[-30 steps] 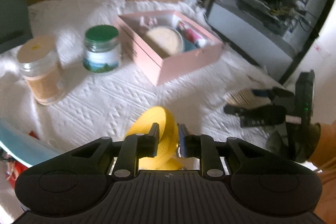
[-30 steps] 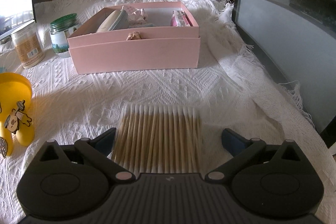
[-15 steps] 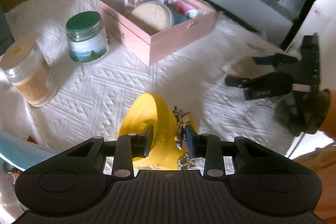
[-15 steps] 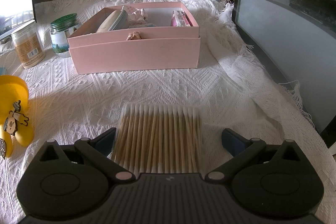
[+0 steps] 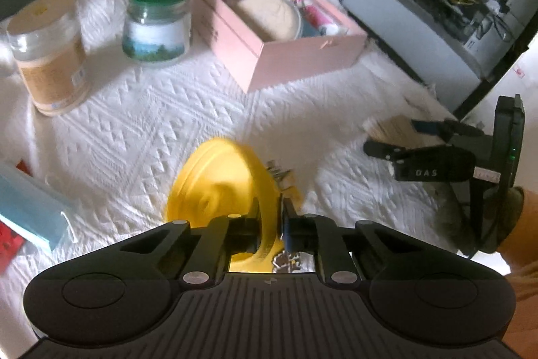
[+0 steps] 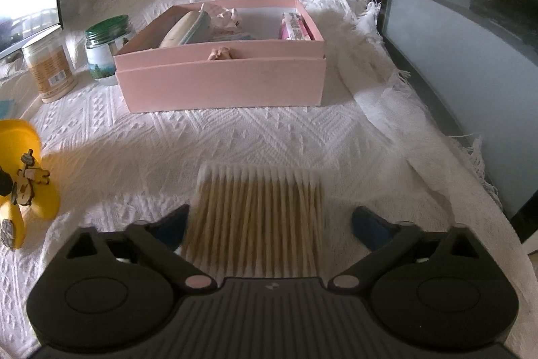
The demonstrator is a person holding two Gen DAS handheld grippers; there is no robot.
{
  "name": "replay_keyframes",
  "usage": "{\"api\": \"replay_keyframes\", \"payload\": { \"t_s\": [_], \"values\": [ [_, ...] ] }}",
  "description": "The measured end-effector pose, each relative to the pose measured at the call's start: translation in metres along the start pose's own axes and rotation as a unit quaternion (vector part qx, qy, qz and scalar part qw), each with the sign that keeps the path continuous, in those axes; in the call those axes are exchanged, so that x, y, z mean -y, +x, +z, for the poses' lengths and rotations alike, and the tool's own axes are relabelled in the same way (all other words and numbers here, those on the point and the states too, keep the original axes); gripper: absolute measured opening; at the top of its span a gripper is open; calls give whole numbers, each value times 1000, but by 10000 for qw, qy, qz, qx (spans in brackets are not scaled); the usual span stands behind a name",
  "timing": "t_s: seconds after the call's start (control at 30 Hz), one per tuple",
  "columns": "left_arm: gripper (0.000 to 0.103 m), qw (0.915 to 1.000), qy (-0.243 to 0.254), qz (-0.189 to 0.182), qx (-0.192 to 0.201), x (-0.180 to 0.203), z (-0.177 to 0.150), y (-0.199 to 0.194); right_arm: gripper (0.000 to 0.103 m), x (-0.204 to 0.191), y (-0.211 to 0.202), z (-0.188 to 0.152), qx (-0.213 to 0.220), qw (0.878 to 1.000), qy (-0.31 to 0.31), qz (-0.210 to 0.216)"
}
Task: Organize soft objects
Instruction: 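Carry the yellow toy and cotton swab bundle toward the pink box with both grippers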
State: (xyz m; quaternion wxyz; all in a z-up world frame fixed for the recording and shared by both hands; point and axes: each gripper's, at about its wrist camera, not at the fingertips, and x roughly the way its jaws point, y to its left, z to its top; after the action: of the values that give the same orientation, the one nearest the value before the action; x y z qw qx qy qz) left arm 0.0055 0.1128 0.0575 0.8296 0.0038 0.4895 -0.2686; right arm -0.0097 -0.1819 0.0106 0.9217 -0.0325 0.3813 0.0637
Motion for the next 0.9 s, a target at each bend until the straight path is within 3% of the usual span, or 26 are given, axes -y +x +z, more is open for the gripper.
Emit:
{"api": "replay_keyframes", "payload": {
  "t_s": [0.03,0.07,0.27,0.53,0.9],
  "values": [
    [12,9999,60,37,73,3,-1,-2,77,-3,-2,1,-21,10000,-75,53],
    [12,9998,110,59,139,5,-2,-4,73,-7,-5,2,-53,9998,-162,72],
    [12,9996,83,22,255,8,-5,-3,72,-15,-17,13,-305,9988,-210,308],
    [12,9988,69,-65,480,12,4,-11,72,-23,-50,39,48,9982,-551,218],
    [12,9888,567,-365,1333,35,68,-34,72,-10,-80,51,325,9987,-398,27]
  ]
}}
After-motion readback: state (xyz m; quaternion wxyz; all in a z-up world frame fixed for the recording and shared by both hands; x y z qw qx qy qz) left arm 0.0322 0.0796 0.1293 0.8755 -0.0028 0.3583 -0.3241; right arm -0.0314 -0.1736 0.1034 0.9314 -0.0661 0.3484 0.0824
